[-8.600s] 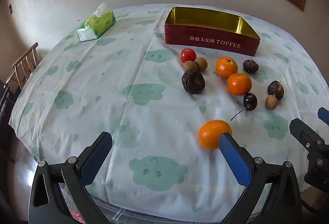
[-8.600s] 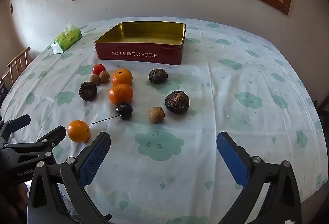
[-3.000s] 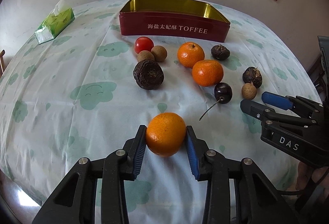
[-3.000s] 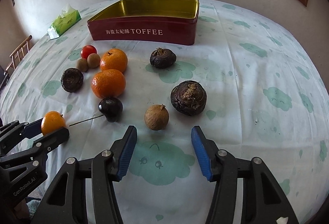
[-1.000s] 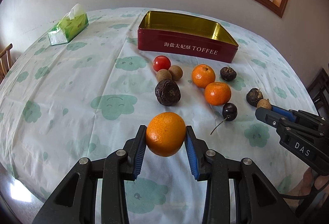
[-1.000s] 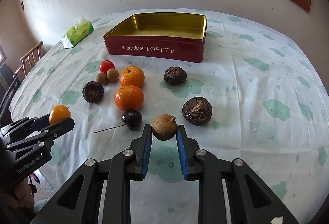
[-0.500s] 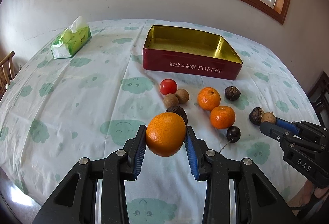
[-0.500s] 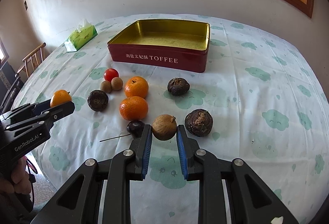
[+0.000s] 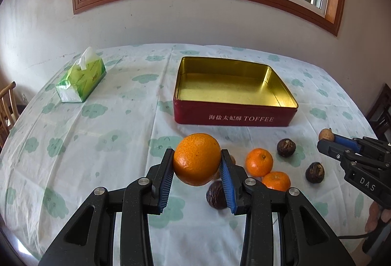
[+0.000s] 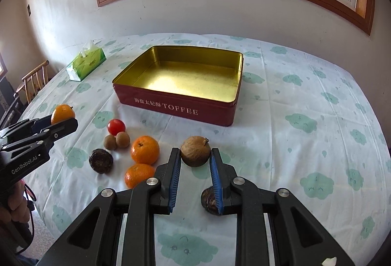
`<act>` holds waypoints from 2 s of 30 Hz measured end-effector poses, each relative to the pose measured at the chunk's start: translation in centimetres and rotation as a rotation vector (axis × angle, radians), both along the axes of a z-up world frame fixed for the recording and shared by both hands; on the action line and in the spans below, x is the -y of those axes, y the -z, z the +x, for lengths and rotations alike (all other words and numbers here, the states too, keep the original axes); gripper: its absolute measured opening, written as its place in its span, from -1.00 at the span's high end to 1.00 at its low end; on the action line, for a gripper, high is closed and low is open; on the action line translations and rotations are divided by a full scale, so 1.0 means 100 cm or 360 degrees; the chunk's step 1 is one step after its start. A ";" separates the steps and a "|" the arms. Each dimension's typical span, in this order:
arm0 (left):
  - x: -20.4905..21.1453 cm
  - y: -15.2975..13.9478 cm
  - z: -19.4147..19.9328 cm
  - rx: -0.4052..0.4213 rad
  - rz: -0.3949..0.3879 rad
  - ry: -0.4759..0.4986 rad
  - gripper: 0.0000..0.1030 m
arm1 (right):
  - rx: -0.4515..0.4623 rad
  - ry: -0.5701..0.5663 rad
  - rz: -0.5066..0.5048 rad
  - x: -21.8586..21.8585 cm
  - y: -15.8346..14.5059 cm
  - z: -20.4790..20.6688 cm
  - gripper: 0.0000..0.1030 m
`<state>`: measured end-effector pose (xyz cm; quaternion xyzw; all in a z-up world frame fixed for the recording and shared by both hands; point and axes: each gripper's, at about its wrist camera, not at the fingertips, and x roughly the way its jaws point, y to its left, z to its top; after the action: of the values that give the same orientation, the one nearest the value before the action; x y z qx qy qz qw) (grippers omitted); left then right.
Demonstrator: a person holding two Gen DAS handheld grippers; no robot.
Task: Organize fruits
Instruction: 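Lift the orange and longan and carry both toward the TOFFEE tin, then lower both fruits into the tin and open both tools to release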
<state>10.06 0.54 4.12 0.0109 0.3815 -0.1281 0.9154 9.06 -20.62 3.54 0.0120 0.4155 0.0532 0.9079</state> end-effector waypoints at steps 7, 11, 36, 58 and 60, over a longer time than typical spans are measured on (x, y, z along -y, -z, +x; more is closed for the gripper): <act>0.004 -0.017 0.052 0.0030 -0.0037 0.0036 0.27 | 0.0027 0.0038 0.0036 0.011 -0.010 0.047 0.56; 0.012 -0.020 0.081 0.0044 -0.0025 0.0062 0.27 | 0.0016 0.0036 0.0020 0.013 -0.010 0.075 0.56; 0.054 0.041 0.154 -0.0191 0.0079 0.0118 0.27 | -0.0204 0.0002 -0.0034 0.001 0.041 0.146 0.56; 0.055 0.045 0.142 -0.0215 0.0092 0.0028 0.26 | -0.0194 0.0022 -0.0078 0.007 0.043 0.142 0.55; 0.055 0.045 0.143 -0.0218 0.0090 0.0029 0.26 | -0.0195 0.0022 -0.0077 0.007 0.043 0.142 0.55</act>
<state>24.31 -5.00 -0.41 0.0313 0.4466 -0.1259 0.8853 23.25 -21.31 -0.78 -0.0038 0.4714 0.0360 0.8812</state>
